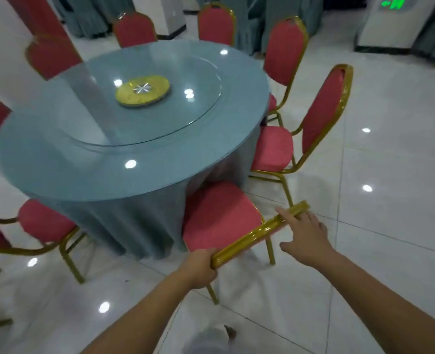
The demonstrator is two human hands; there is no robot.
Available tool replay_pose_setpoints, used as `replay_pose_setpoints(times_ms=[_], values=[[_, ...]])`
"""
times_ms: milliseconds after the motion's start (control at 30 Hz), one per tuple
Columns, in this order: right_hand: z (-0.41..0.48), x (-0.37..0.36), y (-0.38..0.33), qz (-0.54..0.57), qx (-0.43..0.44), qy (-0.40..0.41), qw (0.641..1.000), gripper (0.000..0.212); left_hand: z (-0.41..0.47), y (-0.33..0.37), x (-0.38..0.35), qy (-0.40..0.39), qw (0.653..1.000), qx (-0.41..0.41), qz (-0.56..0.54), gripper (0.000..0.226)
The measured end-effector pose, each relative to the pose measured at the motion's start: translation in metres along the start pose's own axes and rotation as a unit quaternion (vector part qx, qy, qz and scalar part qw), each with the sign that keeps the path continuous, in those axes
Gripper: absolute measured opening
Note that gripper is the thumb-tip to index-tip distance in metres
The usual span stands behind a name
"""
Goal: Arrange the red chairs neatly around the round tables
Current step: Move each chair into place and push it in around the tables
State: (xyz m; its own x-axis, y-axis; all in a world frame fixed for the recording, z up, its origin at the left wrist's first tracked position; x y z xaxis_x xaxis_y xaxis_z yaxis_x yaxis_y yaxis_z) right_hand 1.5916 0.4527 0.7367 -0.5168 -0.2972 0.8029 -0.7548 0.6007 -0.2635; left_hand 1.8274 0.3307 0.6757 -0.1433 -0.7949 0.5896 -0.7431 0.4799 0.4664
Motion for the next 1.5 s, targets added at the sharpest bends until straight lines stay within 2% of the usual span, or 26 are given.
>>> replay_pose_setpoints(times_ms=[67, 133, 200, 233, 300, 333, 400, 533, 700, 1100, 1300, 1367, 1500], values=[[-0.001, -0.007, 0.004, -0.107, 0.001, 0.027, 0.994, 0.057, -0.034, -0.025, -0.008, 0.029, 0.998, 0.046, -0.019, 0.014], [0.000, -0.021, 0.000, -0.187, 0.049, 0.037, 0.980, 0.035, -0.066, -0.042, -0.019, 0.064, 0.994, 0.089, -0.019, 0.033], [-0.004, -0.047, -0.007, -0.171, 0.128, -0.073, 0.974, 0.022, -0.100, -0.052, -0.041, 0.078, 0.989, 0.125, -0.023, 0.050], [-0.012, -0.065, -0.012, -0.148, 0.172, -0.161, 0.961, 0.023, -0.117, -0.056, -0.057, 0.079, 0.987, 0.138, -0.032, 0.054], [-0.040, -0.097, -0.021, -0.117, 0.236, -0.313, 0.912, 0.039, -0.151, -0.063, -0.093, 0.074, 0.984, 0.155, -0.045, 0.058], [-0.056, -0.108, -0.027, -0.111, 0.269, -0.356, 0.888, 0.048, -0.166, -0.067, -0.110, 0.072, 0.983, 0.163, -0.049, 0.059], [-0.082, -0.122, -0.038, -0.113, 0.327, -0.394, 0.852, 0.059, -0.194, -0.073, -0.137, 0.067, 0.979, 0.182, -0.067, 0.058], [-0.107, -0.142, -0.063, -0.097, 0.380, -0.405, 0.826, 0.070, -0.229, -0.087, -0.157, 0.093, 0.966, 0.225, -0.088, 0.057], [-0.104, -0.144, -0.087, -0.077, 0.388, -0.392, 0.830, 0.068, -0.241, -0.109, -0.144, 0.144, 0.947, 0.267, -0.104, 0.060], [-0.046, -0.137, -0.190, -0.043, 0.389, -0.357, 0.848, 0.074, -0.236, -0.200, -0.049, 0.205, 0.921, 0.310, -0.113, 0.046], [-0.011, -0.148, -0.269, -0.023, 0.378, -0.347, 0.858, 0.076, -0.236, -0.263, 0.013, 0.274, 0.886, 0.353, -0.126, 0.032], [0.001, -0.148, -0.288, -0.026, 0.369, -0.342, 0.864, 0.077, -0.230, -0.275, 0.030, 0.281, 0.885, 0.348, -0.126, 0.027], [0.025, -0.146, -0.317, -0.044, 0.357, -0.330, 0.873, 0.076, -0.211, -0.290, 0.055, 0.263, 0.907, 0.319, -0.087, 0.022]])
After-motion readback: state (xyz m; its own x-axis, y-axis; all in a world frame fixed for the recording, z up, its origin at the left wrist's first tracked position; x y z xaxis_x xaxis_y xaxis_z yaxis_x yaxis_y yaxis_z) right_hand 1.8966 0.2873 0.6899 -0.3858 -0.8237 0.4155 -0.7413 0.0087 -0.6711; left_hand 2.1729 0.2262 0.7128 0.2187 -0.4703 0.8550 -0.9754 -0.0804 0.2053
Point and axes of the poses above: each hand's wrist, its own z-axis towards the middle knuckle, its own x-axis out of the back of the hand, y = z × x, the point moved 7 cm from there along z, towards the middle knuckle, and after that the axes turned 14 degrees about -y, right-handed, at the moved point
